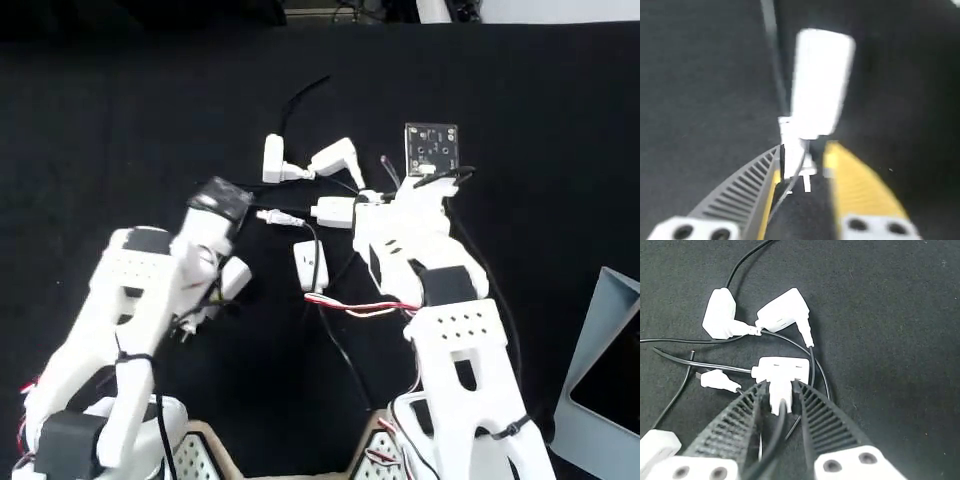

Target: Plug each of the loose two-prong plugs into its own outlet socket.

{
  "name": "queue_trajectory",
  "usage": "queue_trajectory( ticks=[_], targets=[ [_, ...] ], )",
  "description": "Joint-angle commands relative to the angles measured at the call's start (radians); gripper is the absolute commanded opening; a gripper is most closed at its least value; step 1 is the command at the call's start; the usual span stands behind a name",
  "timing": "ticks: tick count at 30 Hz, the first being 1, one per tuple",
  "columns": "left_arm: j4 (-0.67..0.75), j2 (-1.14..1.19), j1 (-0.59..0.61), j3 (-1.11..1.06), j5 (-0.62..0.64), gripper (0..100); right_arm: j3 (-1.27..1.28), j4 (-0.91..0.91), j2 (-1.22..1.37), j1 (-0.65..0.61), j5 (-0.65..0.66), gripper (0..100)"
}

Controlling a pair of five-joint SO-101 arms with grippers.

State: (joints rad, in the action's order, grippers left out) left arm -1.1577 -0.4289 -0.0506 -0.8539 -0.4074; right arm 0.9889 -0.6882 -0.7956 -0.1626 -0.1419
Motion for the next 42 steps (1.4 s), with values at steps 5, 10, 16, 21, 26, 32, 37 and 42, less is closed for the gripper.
queue_trajectory(
  ticks=[5,10,16,21,26,32,37,42],
  targets=[
    [0.064,-0.029,0.116,0.099,0.055,31,-0.019,0.017,-0.016,-0.011,-0.009,1.1],
    [0.112,-0.026,0.068,0.093,0.063,31,-0.019,0.017,-0.016,-0.011,-0.009,1.1],
    [0.255,0.126,0.125,0.096,0.06,31,-0.019,0.015,-0.016,-0.011,-0.009,1.1],
    [0.249,0.345,0.22,0.255,0.057,31,-0.019,0.015,-0.016,-0.011,-0.009,1.1],
    [0.077,0.397,0.232,0.432,0.057,31,-0.019,0.015,-0.016,-0.011,-0.009,1.1],
    [-0.034,0.397,0.208,0.545,0.057,31,-0.019,0.015,-0.016,-0.011,-0.009,1.1],
    [-0.034,0.397,0.217,0.544,0.054,31,-0.018,0.014,-0.016,-0.044,-0.009,1.1],
    [-0.037,0.396,0.266,0.547,0.057,31,-0.012,0.021,-0.01,-0.201,-0.008,1.1]
  ],
)
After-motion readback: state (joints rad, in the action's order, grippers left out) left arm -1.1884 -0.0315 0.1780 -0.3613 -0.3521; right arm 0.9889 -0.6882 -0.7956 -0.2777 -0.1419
